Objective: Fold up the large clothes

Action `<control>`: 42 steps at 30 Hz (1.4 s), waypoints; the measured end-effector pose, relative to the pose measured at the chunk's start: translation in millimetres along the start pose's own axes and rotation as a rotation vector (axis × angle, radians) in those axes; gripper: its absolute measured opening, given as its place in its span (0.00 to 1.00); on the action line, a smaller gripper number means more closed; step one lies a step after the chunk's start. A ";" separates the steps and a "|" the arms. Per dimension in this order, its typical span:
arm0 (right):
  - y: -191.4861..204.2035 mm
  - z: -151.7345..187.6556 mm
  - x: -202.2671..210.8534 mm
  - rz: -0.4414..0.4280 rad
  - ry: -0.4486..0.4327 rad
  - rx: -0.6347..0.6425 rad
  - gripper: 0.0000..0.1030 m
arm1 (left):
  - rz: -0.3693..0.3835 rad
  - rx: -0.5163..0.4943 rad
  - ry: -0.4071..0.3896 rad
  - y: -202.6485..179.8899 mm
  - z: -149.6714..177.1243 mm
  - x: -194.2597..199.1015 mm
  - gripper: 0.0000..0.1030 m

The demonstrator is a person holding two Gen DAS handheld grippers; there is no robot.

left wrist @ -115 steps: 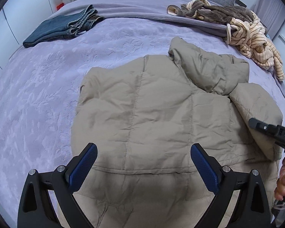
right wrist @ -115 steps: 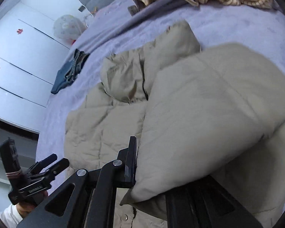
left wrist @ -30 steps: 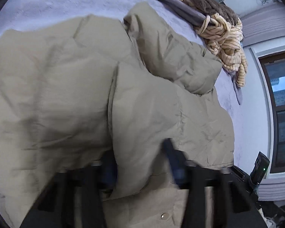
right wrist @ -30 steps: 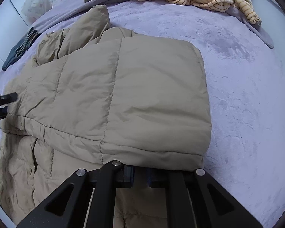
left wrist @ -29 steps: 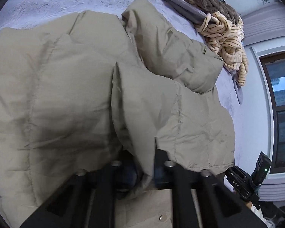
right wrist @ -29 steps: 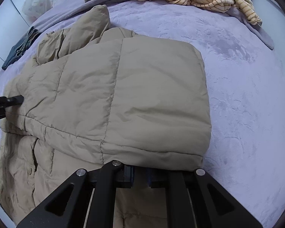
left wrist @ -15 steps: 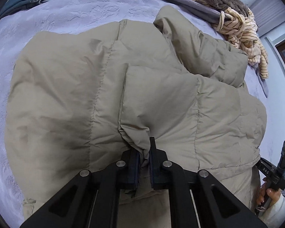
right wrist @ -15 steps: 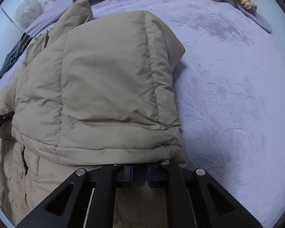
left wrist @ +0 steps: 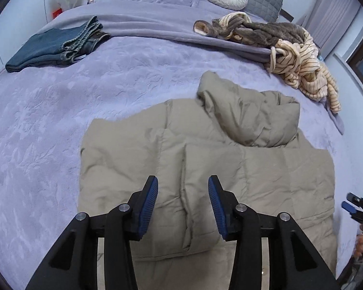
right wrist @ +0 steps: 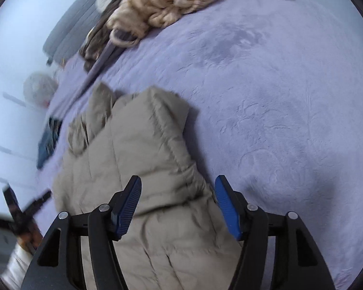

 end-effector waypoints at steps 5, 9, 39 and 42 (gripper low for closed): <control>-31.3 -40.9 -64.6 -0.328 -0.043 -0.464 0.62 | 0.023 -0.076 0.034 -44.8 -1.0 -25.5 0.44; 3.2 -56.7 -91.2 -0.247 0.011 -0.277 0.14 | -0.067 -0.117 0.090 -49.2 19.2 -59.1 0.44; 18.7 21.9 -71.8 0.289 0.227 0.403 0.13 | -0.161 -0.177 0.070 -40.0 35.5 -63.3 0.44; 23.8 29.0 -56.6 0.295 0.236 0.385 0.14 | -0.162 -0.155 0.100 -22.8 46.2 -49.7 0.44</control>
Point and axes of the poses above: each gripper's, at about its wrist camera, not at the fingertips, and x roughly against the way its jaws point, y to its left, z to its underside, the point moved 9 cm from there along -x, roughly the way its jaws point, and after that the axes turned 15 degrees about -z, right-handed, at the moved point
